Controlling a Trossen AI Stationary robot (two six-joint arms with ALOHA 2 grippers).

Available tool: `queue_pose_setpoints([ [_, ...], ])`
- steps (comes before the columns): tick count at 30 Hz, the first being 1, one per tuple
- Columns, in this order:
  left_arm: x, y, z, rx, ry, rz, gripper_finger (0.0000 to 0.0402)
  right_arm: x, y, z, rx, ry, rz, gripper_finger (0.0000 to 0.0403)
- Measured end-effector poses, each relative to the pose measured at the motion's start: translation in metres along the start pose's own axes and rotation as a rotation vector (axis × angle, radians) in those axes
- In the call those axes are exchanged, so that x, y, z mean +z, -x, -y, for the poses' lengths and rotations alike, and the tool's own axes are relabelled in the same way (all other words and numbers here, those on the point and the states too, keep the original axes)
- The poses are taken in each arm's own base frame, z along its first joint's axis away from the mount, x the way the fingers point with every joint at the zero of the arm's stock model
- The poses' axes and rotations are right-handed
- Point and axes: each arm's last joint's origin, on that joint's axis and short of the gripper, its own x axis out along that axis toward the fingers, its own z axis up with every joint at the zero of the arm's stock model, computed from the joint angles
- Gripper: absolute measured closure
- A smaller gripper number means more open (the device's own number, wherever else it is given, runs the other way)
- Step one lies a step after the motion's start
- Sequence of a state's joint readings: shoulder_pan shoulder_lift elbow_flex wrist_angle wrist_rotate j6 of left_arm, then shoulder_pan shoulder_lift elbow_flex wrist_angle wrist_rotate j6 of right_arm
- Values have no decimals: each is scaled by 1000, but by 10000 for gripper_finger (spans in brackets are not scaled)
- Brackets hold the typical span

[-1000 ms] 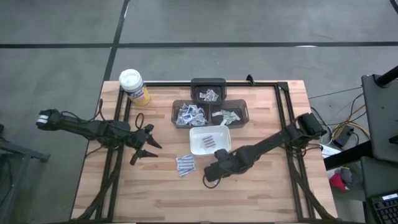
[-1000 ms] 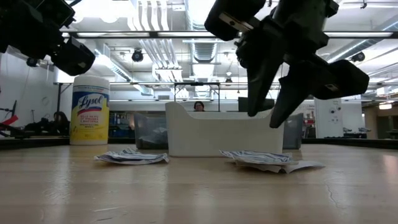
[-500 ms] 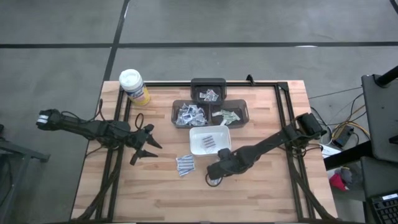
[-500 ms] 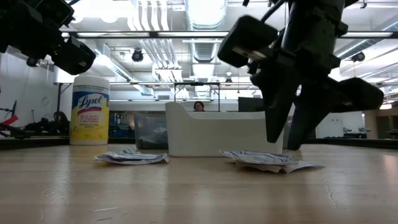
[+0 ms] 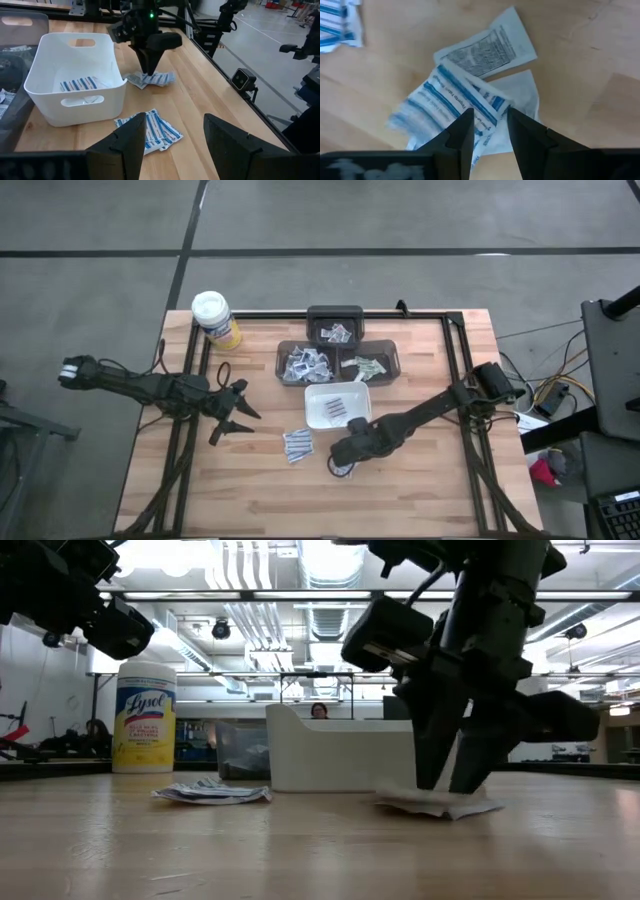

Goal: Pick & Place First Aid Supplies
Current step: Put the blue bandage into the white bin

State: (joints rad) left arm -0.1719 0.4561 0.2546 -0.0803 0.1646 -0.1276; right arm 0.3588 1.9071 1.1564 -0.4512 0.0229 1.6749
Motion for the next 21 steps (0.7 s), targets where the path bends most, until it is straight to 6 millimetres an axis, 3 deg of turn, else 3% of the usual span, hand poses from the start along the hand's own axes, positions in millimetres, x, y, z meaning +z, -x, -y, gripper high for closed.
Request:
queue_pose_setpoints([
  [21, 0, 0, 0, 0, -7, -3, 204, -3, -6, -2, -6, 15, -30, 343],
])
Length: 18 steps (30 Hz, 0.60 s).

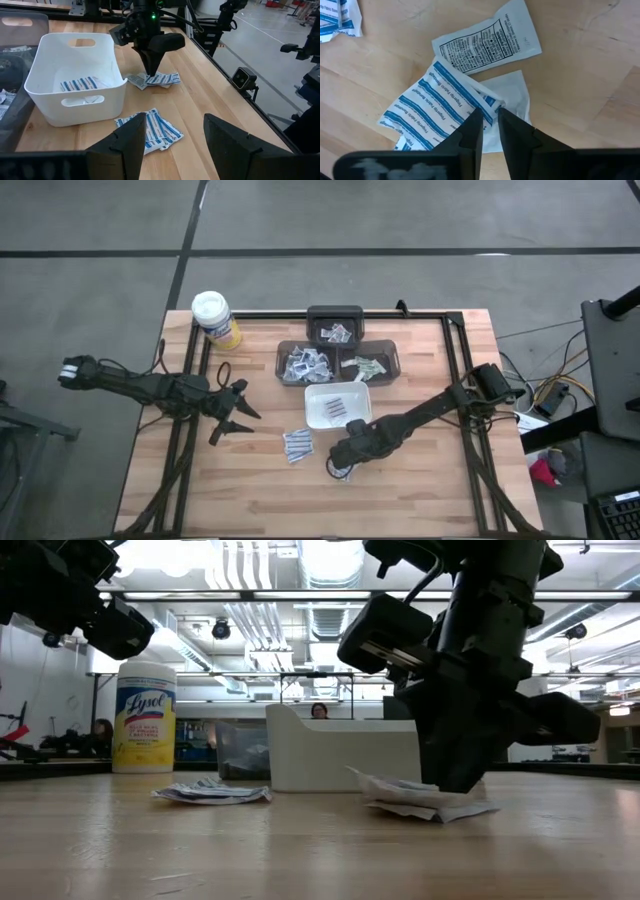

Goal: Pick & Place First Aid Supplies
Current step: Put the blue bandage into the white bin

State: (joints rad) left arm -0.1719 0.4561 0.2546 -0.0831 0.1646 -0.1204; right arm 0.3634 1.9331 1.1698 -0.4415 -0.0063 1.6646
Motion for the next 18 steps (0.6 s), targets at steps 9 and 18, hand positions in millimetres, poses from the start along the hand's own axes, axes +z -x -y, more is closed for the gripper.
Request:
queue_pose_setpoints([
  [9, 0, 0, 0, 1, -14, 0, 204, -1, 0, 2, -24, 18, -14, 355],
  [18, 0, 0, 0, 0, -13, 0, 204, -3, 2, 3, -51, 58, -32, 392],
])
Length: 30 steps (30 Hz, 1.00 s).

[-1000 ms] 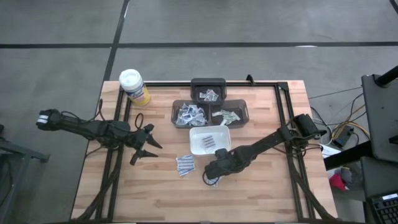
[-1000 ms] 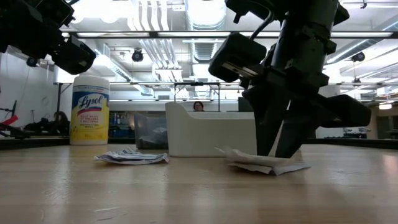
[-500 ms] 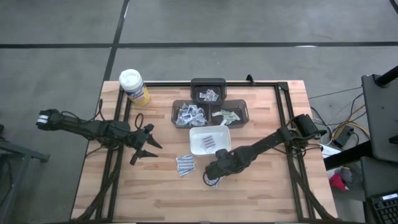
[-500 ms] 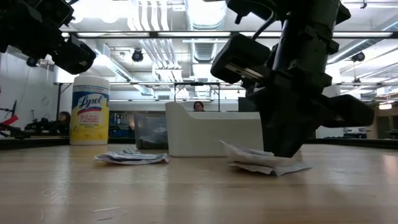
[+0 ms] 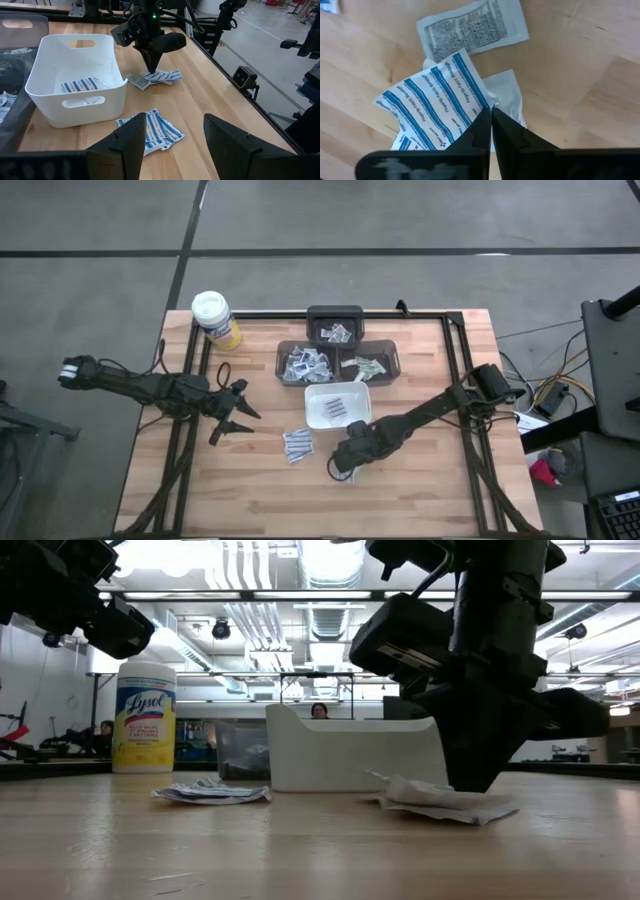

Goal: Pick & Place First Aid Supplies
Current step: Put the blue bandage into the white bin

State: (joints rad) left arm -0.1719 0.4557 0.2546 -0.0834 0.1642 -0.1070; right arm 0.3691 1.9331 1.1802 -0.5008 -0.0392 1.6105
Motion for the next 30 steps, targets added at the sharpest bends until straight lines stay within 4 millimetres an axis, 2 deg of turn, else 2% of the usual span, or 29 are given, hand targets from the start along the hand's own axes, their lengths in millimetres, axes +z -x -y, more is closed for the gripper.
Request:
queue_pose_setpoints([
  [9, 0, 0, 0, 0, 0, 0, 204, -2, 15, -10, -58, 93, -26, 394],
  [18, 0, 0, 0, 0, 1, 0, 204, -5, 54, -34, -112, 230, -31, 394],
  [21, 0, 0, 0, 0, 1, 0, 204, -9, 72, -45, -100, 337, -37, 394],
  [25, 0, 0, 0, 0, 1, 0, 204, -13, 95, -62, -30, 571, -18, 394],
  [30, 0, 0, 0, 0, -1, 0, 204, -11, 114, -76, 7, 793, 118, 394],
])
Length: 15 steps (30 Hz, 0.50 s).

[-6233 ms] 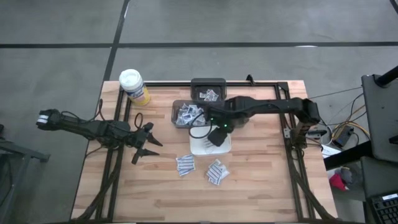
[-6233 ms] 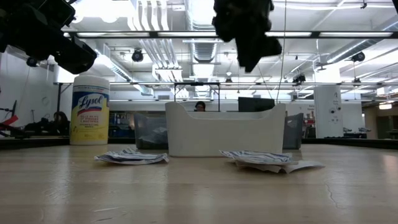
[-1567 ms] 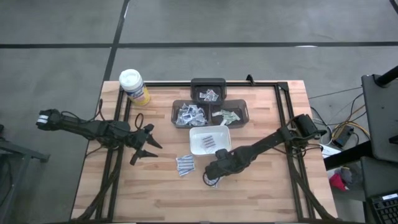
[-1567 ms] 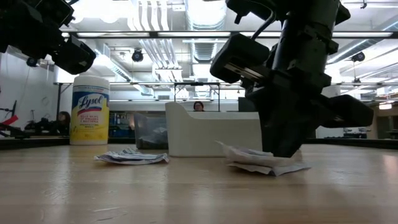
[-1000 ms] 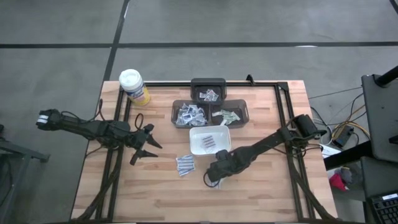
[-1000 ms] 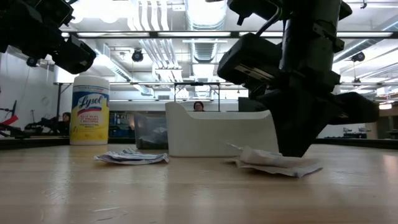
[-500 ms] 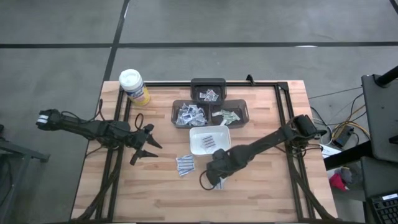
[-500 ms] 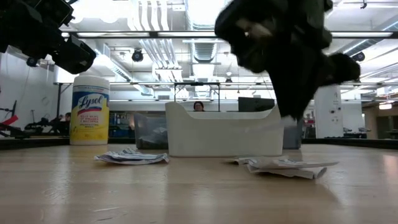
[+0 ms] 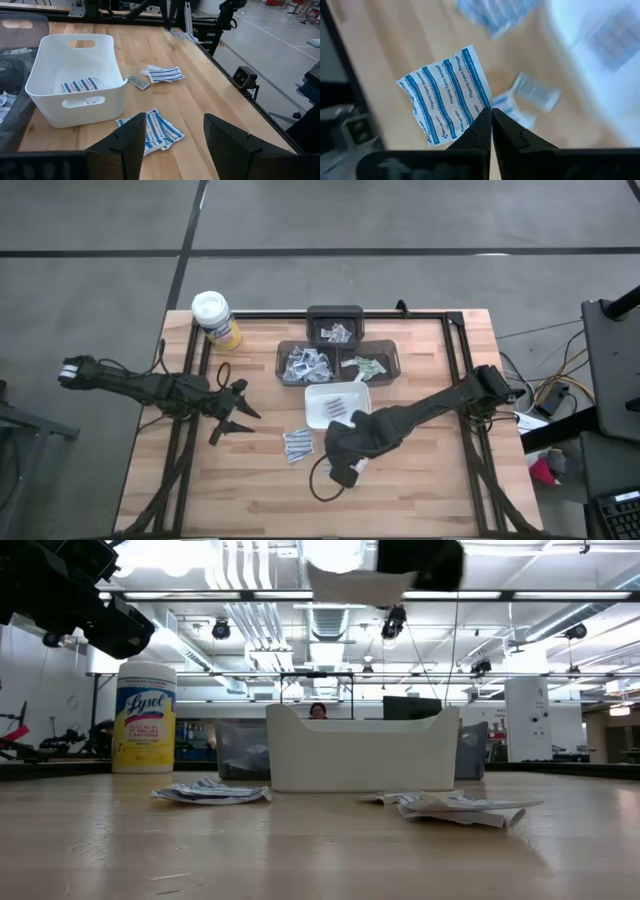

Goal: Pick & Place First Aid Supplies
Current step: Put the blue bandage into the white bin

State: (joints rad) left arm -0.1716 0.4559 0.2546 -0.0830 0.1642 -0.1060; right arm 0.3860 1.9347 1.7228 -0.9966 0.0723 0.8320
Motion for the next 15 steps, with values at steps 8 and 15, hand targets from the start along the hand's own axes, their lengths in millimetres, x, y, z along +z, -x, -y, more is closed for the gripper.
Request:
queue_pose_setpoints([
  [8, 0, 0, 0, 0, -1, 0, 204, 30, 25, 15, -223, 101, 243, 394],
  [15, 0, 0, 0, 0, -1, 0, 204, 56, 45, 49, -419, 178, 247, 394],
])
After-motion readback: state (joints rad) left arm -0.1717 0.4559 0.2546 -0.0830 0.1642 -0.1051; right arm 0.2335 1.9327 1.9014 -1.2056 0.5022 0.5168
